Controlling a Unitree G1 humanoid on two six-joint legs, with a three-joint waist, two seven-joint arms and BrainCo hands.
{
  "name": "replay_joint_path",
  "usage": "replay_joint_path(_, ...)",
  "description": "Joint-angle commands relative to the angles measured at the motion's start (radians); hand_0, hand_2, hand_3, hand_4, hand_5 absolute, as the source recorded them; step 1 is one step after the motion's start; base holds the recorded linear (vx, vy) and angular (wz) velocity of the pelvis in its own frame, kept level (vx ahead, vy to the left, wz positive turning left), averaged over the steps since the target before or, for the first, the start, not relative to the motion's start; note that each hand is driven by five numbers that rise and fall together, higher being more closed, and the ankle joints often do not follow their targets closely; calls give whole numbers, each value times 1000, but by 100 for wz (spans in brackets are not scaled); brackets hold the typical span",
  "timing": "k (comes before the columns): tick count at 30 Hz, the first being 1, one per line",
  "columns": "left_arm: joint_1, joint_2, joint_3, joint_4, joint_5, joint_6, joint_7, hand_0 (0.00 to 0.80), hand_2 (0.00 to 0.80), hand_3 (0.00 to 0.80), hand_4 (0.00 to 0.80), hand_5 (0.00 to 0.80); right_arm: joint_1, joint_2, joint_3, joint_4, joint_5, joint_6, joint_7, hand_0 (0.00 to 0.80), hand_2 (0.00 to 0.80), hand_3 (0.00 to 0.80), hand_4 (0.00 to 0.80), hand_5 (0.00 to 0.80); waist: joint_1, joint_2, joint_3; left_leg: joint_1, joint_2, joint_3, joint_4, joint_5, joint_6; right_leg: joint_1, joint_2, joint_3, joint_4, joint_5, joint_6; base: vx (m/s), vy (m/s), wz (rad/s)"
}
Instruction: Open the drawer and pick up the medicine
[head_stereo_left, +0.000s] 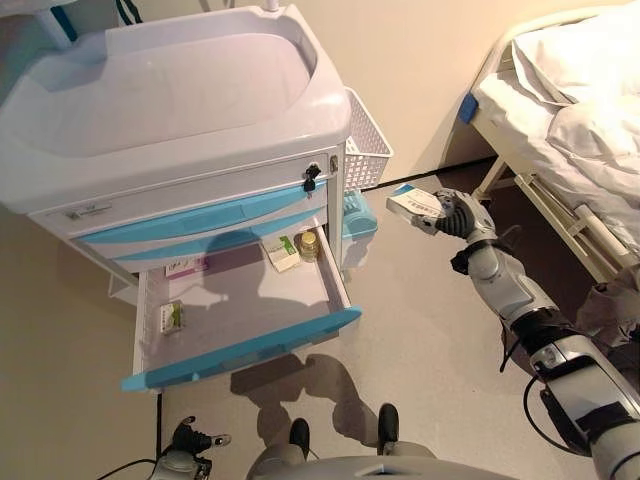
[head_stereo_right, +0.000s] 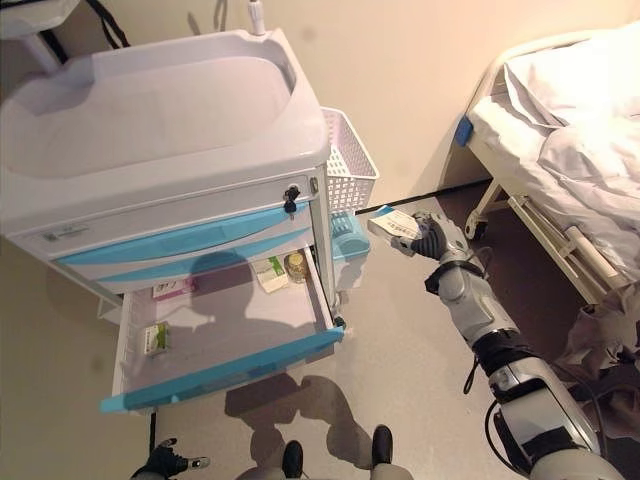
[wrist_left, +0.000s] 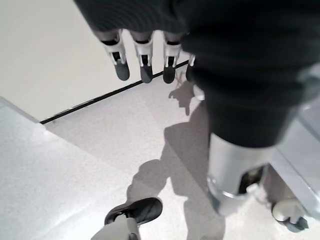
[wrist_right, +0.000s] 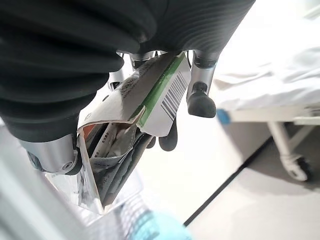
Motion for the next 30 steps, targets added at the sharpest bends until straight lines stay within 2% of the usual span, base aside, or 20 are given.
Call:
replay_joint_path(1, -14, 27, 11, 43, 39, 7, -8, 0, 0, 0, 0, 0, 18, -32, -84, -29, 46, -28, -27, 800, 800, 800, 800, 800, -5, -27, -36, -57, -32, -41, -34, 63, 16, 24, -8, -25, 56, -46, 75, 37, -24, -4)
replay_joint_path(11, 5, 10, 37, 47, 22, 16, -33, 0, 0, 0, 0, 0, 183, -11, -225, 17, 191, -39, -27, 800, 800, 800, 800, 800, -19, -13, -75, -18, -27, -37, -43, 56, 14, 64, -8, -29, 43, -56, 76, 18, -10, 0)
replay_joint_path(16, 13, -8, 39, 59, 21, 20, -50, 0, 0, 0, 0, 0, 233, 8, -253, 66, 229, -38, -13, 800, 800, 800, 800, 800, -25, -11, -90, -1, -27, -35, -45, 48, 14, 80, -9, -26, 41, -60, 76, 11, -3, -1)
replay_joint_path(24, 21, -17, 25, 66, 36, 24, -57, 0, 0, 0, 0, 0, 233, 14, -270, 113, 252, -42, -14, 800, 800, 800, 800, 800, -28, -14, -100, 19, -26, -31, -45, 36, 16, 95, -10, -24, 40, -66, 75, 0, 0, 0)
replay_joint_path(30, 29, -16, 22, 76, 37, 31, -59, 0, 0, 0, 0, 0, 168, -17, -261, 111, 262, -44, -20, 800, 800, 800, 800, 800, -22, -27, -98, 21, -26, -31, -45, 34, 17, 96, -7, -21, 41, -65, 76, 0, 0, 0)
